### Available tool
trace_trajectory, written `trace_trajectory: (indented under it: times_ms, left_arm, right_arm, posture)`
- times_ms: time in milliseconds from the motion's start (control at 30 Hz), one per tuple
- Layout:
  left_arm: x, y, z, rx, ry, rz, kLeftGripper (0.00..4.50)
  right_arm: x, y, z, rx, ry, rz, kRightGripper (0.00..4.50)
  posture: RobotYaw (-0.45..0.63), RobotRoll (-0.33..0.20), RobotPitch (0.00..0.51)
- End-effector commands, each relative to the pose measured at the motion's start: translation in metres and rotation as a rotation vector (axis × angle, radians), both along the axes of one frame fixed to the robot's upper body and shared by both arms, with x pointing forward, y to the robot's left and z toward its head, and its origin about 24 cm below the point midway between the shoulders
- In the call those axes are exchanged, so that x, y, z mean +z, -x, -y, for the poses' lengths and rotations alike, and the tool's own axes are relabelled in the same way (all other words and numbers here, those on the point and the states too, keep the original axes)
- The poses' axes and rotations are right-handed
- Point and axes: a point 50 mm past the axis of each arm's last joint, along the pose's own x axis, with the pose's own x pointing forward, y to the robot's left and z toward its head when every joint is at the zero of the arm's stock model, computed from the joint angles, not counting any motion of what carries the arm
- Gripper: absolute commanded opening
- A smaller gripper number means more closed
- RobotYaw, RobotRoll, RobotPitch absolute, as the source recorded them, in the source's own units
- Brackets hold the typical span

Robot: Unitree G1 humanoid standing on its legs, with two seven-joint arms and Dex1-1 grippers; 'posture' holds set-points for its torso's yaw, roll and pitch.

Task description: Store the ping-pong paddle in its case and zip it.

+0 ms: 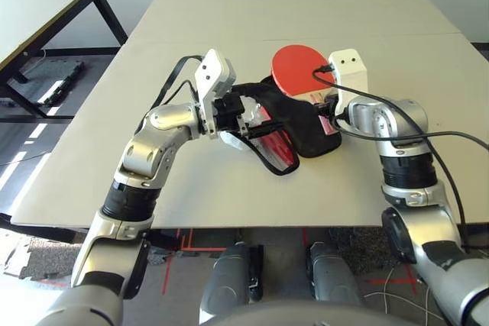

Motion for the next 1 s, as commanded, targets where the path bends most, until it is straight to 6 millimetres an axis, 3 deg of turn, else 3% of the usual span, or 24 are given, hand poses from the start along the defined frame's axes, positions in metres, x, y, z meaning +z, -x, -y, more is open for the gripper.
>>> trace_trajectory:
  times_ms: [33, 433, 767, 800, 1000]
  left_arm:
    - [-0.001, 0.003, -0.001, 0.008, -0.017, 0.0, 4.5]
    - [-0.001, 0.004, -0.002, 0.02, -0.014, 0.005, 4.5]
    - [0.005, 0.0, -0.009, 0.039, -0.023, 0.021, 4.5]
    - [0.007, -0.001, -0.012, 0.048, -0.025, 0.026, 4.5]
    - [0.029, -0.003, -0.039, 0.121, -0.04, 0.071, 4.5]
  right_arm:
    - [-0.004, -0.002, -0.005, 0.01, 0.011, -0.024, 1.12]
    - [-0.016, -0.009, -0.005, 0.024, 0.011, -0.086, 1.12]
    - [-0.005, -0.008, 0.006, 0.092, -0.09, -0.043, 4.3]
    - [-0.004, -0.008, 0.01, 0.099, -0.093, -0.038, 4.46]
    - [0.001, -0.006, 0.044, 0.159, -0.071, -0.004, 4.46]
  posture:
    - [0.06, 0.0, 0.106]
    - [0.07, 0.0, 0.101]
    - [0.07, 0.0, 0.1]
    - [0.07, 0.0, 0.1]
    - [0.07, 0.0, 0.1]
